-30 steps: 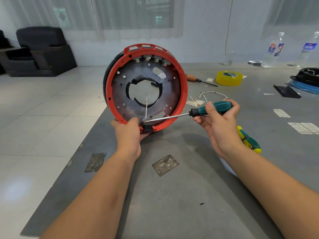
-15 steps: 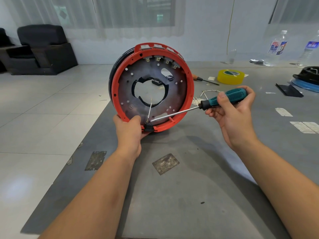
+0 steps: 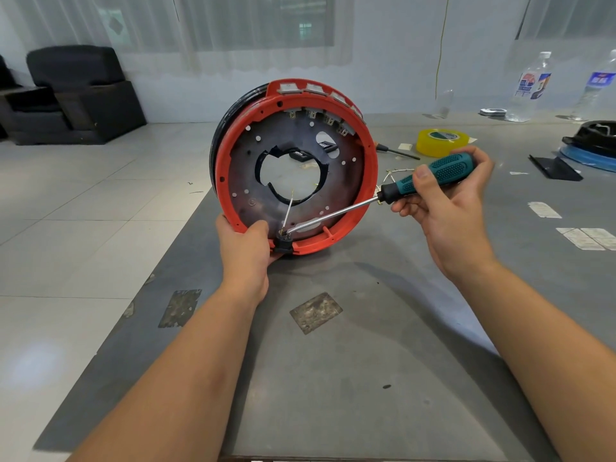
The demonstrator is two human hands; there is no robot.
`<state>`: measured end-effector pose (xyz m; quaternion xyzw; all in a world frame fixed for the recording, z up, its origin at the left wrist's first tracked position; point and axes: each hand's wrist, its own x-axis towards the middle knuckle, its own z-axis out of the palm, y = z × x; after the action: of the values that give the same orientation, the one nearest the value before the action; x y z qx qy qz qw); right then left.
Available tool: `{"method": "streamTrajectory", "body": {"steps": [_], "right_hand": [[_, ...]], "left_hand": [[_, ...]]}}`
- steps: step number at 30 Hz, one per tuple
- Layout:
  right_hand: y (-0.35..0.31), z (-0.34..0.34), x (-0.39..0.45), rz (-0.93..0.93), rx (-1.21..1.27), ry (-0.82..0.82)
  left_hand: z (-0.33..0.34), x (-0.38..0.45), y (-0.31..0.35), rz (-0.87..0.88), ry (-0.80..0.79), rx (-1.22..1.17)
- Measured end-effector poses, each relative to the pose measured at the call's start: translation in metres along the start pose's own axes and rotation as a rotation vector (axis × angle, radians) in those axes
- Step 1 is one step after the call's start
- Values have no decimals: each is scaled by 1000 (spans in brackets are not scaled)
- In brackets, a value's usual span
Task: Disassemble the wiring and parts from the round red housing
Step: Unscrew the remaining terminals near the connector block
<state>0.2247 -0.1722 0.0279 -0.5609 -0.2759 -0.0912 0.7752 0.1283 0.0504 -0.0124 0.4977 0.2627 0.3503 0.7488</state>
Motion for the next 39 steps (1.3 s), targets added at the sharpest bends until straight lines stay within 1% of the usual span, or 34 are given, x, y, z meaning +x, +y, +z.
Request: {"method": "streamTrajectory", "body": {"steps": [7, 13, 24, 31, 39], "right_hand": [[-8, 7, 6, -71, -50, -65], [-10, 12, 10, -99, -88, -90], [3, 5, 5, 32, -14, 34], [7, 7, -2, 126, 68, 93], [8, 8, -6, 210, 88, 155]], "left_hand": [[0, -1, 0, 35, 4, 92], [0, 0, -1, 44, 7, 108], [-1, -1, -1, 32, 21, 84], [-2, 1, 0, -5, 39, -45], [-2, 2, 0, -8, 44, -48]]}}
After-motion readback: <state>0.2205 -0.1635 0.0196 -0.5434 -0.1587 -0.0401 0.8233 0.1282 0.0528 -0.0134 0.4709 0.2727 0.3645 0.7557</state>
